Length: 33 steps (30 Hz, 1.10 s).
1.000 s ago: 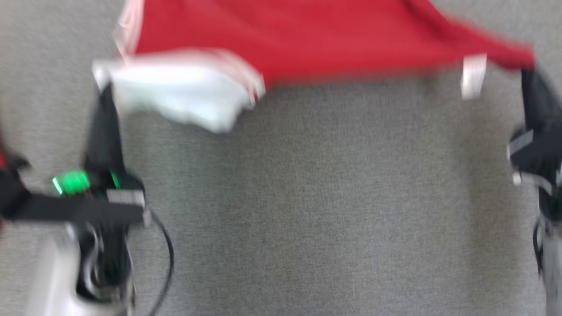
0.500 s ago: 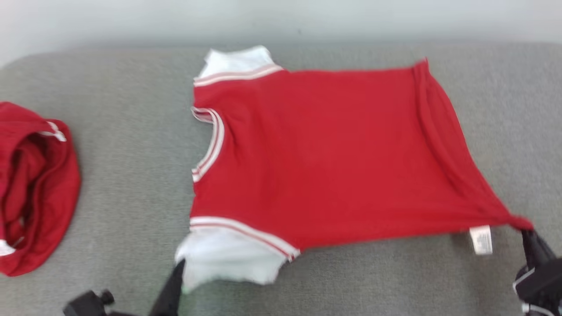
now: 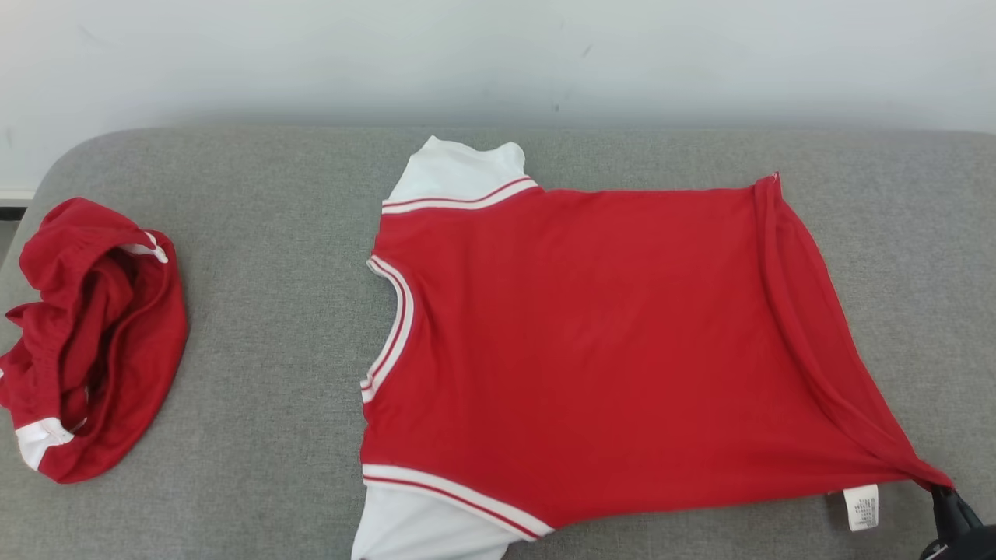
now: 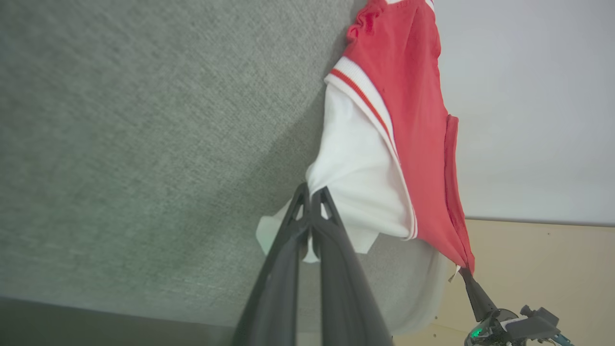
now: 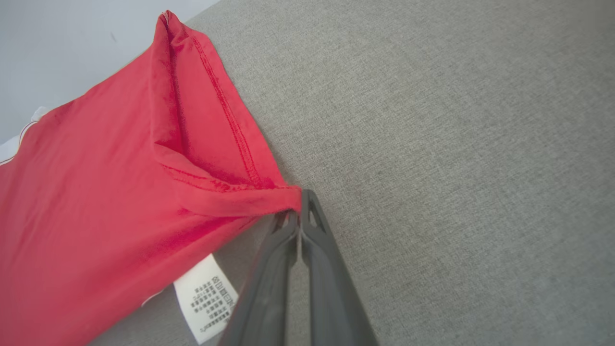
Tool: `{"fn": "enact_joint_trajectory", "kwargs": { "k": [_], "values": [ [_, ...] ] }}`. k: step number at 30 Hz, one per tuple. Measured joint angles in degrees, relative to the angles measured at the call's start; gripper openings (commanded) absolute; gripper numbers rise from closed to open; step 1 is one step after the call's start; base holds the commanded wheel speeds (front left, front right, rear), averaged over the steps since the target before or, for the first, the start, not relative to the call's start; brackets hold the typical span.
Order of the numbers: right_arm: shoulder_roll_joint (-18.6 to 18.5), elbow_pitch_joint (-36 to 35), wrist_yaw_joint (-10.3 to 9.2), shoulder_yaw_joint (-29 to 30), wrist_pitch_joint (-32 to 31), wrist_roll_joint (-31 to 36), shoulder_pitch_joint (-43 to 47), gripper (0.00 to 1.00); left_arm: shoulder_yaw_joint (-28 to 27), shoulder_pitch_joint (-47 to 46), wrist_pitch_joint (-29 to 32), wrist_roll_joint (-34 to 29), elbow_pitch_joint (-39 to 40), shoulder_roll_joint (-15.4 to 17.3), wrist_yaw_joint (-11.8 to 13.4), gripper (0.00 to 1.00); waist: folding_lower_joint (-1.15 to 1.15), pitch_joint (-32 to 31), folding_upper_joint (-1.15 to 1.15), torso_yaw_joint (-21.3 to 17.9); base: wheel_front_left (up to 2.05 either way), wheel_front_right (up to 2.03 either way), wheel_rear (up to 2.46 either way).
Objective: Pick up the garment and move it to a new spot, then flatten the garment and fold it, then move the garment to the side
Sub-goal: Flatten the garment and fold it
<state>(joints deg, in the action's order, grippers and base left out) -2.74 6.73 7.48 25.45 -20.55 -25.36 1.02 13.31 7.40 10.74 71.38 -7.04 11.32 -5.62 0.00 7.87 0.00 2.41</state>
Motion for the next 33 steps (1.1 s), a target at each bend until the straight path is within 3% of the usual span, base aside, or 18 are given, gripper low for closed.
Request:
{"fn": "enact_joint_trajectory", "kwargs": {
  "k": [12,23,33],
  "values": [
    [0.0,0.1,0.01,0.4,0.4,-0.8,3.9,0.0,-0.3,4.1,3.3,3.9,3.3,1.5,-0.4,0.0,0.0,-1.1,0.0,-0.5,0.0,0.0,0.0],
    [-0.1,-1.3,0.0,-2.3,1.8,-7.3,4.9,0.0,-1.2,1.5,-1.2,5.5,8.4,-0.6,-1.5,0.0,0.0,-2.1,0.0,-1.2,0.0,0.0,0.0],
    [-0.1,-2.7,0.0,-4.8,3.3,-12.0,1.2,0.0,0.2,-6.5,-4.8,1.4,6.6,-2.9,-1.5,0.0,0.0,-1.2,0.0,-2.1,0.0,0.0,0.0]
  ]
}}
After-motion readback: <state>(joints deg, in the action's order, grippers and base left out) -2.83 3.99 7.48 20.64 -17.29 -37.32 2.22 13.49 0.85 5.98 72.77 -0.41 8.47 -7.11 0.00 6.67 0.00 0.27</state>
